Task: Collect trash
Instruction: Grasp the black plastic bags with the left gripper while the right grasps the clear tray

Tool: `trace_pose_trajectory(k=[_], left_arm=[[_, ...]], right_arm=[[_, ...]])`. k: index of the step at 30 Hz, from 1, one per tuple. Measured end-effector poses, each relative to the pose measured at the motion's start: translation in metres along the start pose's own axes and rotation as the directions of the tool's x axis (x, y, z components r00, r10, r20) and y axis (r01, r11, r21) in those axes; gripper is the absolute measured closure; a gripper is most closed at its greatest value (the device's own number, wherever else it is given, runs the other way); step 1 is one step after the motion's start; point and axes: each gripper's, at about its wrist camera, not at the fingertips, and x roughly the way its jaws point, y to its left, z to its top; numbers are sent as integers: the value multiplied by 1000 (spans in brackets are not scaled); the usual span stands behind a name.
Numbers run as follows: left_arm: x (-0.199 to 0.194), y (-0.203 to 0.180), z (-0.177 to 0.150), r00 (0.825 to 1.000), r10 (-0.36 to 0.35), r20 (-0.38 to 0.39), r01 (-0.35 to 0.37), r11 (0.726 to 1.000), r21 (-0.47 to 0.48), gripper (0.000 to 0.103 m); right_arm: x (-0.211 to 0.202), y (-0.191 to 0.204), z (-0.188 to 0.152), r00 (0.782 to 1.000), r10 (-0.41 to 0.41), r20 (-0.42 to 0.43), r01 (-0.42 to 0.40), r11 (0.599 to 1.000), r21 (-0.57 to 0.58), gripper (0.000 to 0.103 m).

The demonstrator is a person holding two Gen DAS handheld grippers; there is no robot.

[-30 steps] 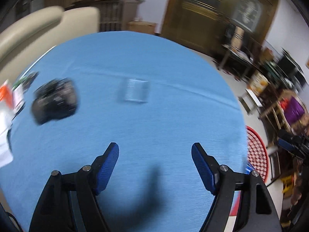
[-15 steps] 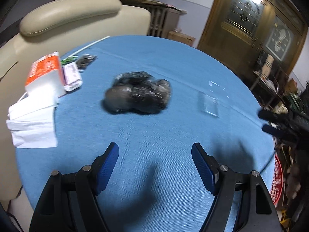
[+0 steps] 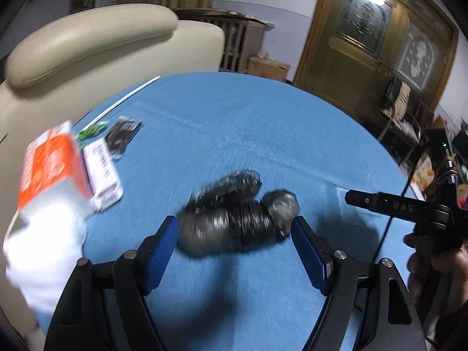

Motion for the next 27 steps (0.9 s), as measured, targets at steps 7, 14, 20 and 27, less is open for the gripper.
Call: trace_pose_trajectory(k=[7, 14, 20, 27], left_arm=[[34, 7, 12, 995, -67, -77, 73, 995, 66, 24], [29, 2, 11, 987, -134, -83, 144, 982, 124, 22], [56, -4, 15, 985, -80, -150, 108, 975, 192, 20], [57, -24, 6, 981, -79, -179, 114, 974, 198, 35]], right_arm=[[19, 6, 1, 999, -18, -33, 16, 998, -60, 39], [20, 5, 0, 999, -7, -36, 3, 996, -93, 40], [17, 3, -2, 999, 14, -42, -18, 995, -97, 40], [14, 2, -3, 999, 16, -34, -20, 993, -114, 40]])
